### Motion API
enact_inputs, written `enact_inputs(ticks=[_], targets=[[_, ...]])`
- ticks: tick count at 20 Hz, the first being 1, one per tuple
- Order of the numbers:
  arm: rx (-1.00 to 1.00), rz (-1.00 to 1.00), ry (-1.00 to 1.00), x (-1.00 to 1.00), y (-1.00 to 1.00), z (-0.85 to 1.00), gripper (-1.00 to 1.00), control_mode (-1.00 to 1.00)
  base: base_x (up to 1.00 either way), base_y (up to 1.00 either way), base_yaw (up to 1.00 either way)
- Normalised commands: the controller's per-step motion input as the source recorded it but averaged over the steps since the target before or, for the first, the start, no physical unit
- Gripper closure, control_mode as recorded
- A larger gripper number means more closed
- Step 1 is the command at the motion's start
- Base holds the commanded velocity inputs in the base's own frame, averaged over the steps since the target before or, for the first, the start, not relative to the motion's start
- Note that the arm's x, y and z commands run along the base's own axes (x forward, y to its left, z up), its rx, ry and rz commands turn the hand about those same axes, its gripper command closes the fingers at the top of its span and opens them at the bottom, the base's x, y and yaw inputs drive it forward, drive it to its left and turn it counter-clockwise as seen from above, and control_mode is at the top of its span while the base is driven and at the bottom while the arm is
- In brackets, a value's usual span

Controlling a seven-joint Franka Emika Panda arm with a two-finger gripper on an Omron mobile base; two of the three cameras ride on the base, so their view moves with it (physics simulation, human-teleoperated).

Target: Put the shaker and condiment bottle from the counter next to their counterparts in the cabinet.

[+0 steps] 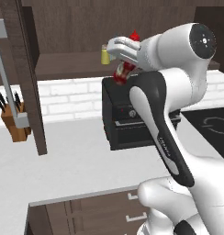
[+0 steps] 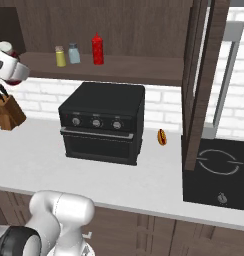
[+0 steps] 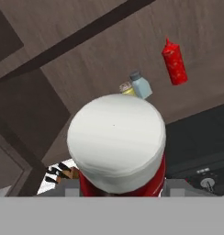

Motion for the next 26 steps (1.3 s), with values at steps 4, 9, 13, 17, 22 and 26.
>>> enact_inputs(ticks=[4, 9, 13, 17, 22, 26], targets=[[0.0, 0.0, 0.06, 0.03, -0.38, 0.04, 1.0, -1.0, 0.0, 0.0, 0.0], [-0.02, -0.01, 0.01, -0.02, -0.07, -0.01, 1.0, -1.0, 0.0, 0.0, 0.0], [-0.07, 0.0, -0.01, 0.35, 0.03, -0.05, 1.0, -1.0, 0.0, 0.0, 0.0], [-0.1, 0.0, -0.07, 0.58, -0.26, 0.0, 1.0, -1.0, 0.0, 0.0, 0.0], [-0.05, 0.0, -0.07, 0.39, -0.43, 0.0, 1.0, -1.0, 0.0, 0.0, 0.0], [-0.03, 0.01, 0.02, 0.03, -0.05, -0.06, 1.0, -1.0, 0.0, 0.0, 0.0]])
